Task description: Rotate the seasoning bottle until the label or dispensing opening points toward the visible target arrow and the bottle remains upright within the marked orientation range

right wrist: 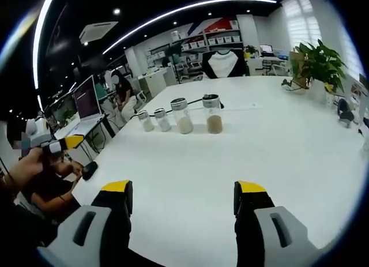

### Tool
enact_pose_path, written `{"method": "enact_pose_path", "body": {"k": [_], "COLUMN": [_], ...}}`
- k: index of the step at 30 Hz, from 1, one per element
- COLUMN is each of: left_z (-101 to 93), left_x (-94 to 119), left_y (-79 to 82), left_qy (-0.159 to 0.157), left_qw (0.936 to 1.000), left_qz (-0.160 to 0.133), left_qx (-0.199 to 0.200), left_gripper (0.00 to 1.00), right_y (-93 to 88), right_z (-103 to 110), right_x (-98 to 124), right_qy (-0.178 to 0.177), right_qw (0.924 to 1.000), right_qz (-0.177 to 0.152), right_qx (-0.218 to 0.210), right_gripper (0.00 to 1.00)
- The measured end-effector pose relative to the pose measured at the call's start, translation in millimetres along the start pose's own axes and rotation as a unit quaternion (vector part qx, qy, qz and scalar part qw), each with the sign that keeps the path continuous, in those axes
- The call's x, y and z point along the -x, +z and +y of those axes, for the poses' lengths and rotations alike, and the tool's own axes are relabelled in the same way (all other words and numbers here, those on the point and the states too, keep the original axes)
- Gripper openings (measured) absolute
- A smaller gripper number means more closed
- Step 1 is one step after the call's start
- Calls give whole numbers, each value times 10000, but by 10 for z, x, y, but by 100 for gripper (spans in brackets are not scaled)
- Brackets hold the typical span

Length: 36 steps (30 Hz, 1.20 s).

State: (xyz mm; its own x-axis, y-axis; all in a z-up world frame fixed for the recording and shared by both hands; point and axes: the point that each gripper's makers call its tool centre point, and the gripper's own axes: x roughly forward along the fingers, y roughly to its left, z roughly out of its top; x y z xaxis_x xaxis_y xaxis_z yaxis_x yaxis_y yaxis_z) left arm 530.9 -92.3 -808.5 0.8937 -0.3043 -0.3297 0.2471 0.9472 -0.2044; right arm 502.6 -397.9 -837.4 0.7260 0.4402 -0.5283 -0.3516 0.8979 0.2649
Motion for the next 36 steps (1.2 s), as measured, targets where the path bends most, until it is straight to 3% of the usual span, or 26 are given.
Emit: {"method": "enact_pose_path", "body": {"k": [3, 6, 10, 14, 19, 21, 30, 36], "left_z": [28, 56, 60, 183, 279, 306, 555, 710], "left_x": [-16, -53, -106, -167, -320, -430, -1073, -1392], "left_y": [17, 21, 169, 174, 153, 195, 481, 508], "left_qy": [-23, -82, -236, -94, -148, -189, -123, -78], "left_qw": [9999, 9988, 9991, 9993, 9994, 9991, 9993, 9993], "left_qz": [10, 123, -236, -181, -47, -54, -260, -146], "left_qx": [-103, -459, -264, -311, -320, -366, -234, -338], "left_gripper": [87, 88, 87, 87, 82, 78, 79, 78], "right_y": [14, 53, 84, 88, 165, 156, 106, 105], "right_z": [-5, -12, -35, -51, -57, -57, -133, -133], "right_x": [-12, -20, -24, -108, -143, -166, -259, -361], "right_qy": [-18, -39, -129, -196, -265, -258, -435, -377], "right_qw": [10000, 10000, 9999, 9997, 9989, 9988, 9984, 9988], "right_qz": [11, -34, -89, -116, -301, -297, -139, 3], "right_qx": [-29, -14, 60, -31, -253, -274, -343, -304], "right_gripper": [72, 72, 72, 72, 72, 71, 71, 71]}}
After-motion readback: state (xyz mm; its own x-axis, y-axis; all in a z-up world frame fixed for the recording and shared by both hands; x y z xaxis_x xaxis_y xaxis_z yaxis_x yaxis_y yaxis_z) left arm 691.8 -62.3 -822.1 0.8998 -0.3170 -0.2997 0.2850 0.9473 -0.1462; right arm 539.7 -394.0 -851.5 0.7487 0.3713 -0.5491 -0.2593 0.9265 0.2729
